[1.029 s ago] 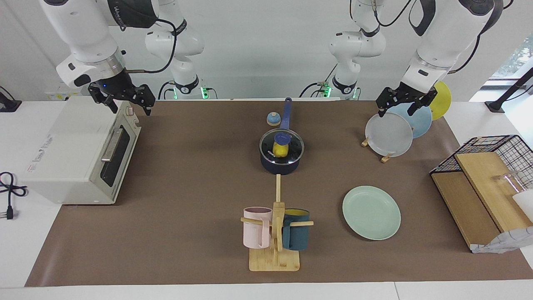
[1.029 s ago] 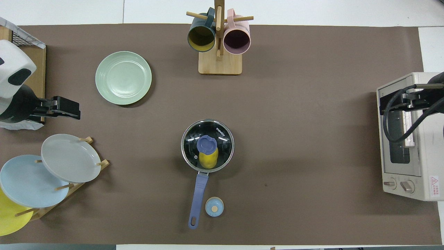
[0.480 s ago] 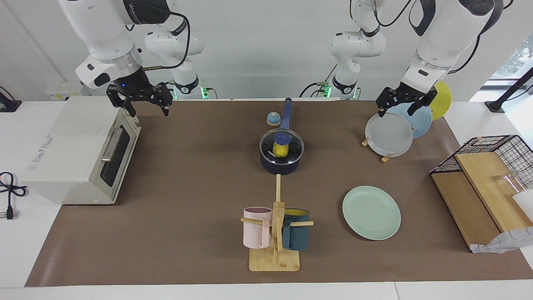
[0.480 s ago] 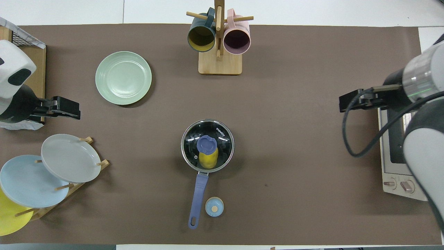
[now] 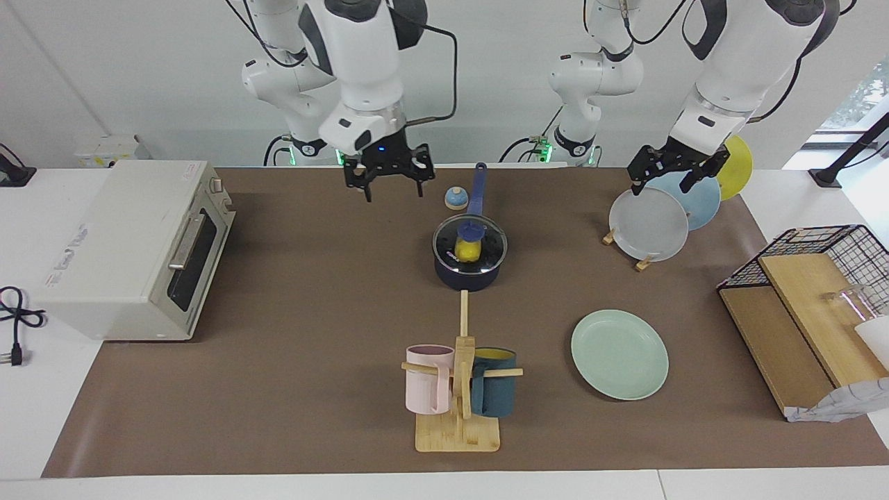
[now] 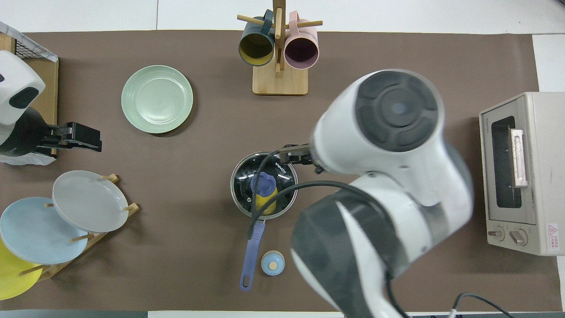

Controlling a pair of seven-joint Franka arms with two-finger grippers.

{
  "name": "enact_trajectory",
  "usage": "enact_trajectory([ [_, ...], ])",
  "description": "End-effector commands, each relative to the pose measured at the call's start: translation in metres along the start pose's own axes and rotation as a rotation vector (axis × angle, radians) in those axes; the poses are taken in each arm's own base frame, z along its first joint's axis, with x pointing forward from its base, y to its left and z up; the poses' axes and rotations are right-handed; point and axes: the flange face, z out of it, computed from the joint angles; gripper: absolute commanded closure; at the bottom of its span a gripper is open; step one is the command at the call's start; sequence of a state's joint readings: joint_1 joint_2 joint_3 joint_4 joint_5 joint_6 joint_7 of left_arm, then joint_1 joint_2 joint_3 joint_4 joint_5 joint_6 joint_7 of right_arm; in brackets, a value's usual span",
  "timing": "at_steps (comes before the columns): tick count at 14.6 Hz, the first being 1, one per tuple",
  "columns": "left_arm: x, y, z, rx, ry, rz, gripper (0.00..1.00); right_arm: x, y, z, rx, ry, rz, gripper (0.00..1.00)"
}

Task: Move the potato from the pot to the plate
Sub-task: 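Grasp the blue knob of the glass lid with the right gripper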

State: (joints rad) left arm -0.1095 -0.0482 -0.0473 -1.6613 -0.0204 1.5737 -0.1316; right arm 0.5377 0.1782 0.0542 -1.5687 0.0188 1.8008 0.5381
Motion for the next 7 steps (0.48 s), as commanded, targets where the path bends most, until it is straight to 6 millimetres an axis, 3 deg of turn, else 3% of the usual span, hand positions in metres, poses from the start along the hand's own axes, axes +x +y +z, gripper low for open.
enact_trajectory([
  [1, -0.001, -0.005, -0.004, 0.009, 0.019, 0.004, 0.0, 0.007, -0.032, 0.036, -0.009, 0.029, 0.029, 0.0],
  [5, 0.002, -0.004, -0.005, 0.006, 0.045, 0.001, 0.0, -0.019, -0.102, 0.095, -0.022, 0.042, 0.002, 0.0],
  [7, 0.003, -0.005, -0.006, 0.005, 0.053, -0.003, 0.0, -0.025, -0.107, 0.109, -0.026, 0.053, -0.013, 0.0],
])
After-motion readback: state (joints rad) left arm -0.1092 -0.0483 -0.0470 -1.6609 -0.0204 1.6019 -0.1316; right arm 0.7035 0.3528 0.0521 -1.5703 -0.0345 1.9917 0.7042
